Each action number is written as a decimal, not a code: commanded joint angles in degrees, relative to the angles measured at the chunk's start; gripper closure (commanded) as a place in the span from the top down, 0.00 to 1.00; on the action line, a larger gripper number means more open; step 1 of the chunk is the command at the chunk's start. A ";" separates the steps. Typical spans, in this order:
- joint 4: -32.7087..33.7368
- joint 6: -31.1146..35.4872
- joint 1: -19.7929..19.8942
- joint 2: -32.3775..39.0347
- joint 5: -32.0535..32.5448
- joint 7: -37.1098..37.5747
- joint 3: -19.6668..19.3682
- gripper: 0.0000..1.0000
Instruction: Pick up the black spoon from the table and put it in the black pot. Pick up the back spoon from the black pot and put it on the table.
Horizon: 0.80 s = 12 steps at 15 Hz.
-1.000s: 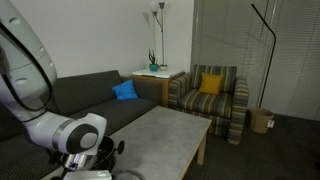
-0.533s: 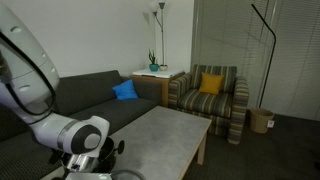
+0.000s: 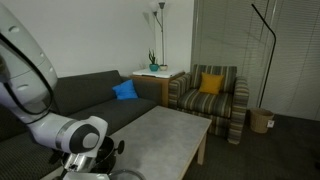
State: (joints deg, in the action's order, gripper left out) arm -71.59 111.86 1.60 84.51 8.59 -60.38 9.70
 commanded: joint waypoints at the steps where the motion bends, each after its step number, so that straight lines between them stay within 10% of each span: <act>1: 0.30 -0.61 -0.84 0.00 -0.89 -0.13 -0.98 0.56; 7: -1.28 3.51 -2.14 -1.70 1.16 4.94 -2.01 0.98; 12: -7.10 11.99 -5.89 -7.42 5.81 14.54 -5.13 1.00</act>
State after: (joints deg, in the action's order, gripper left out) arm -72.48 119.32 -1.75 82.24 12.25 -50.79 7.03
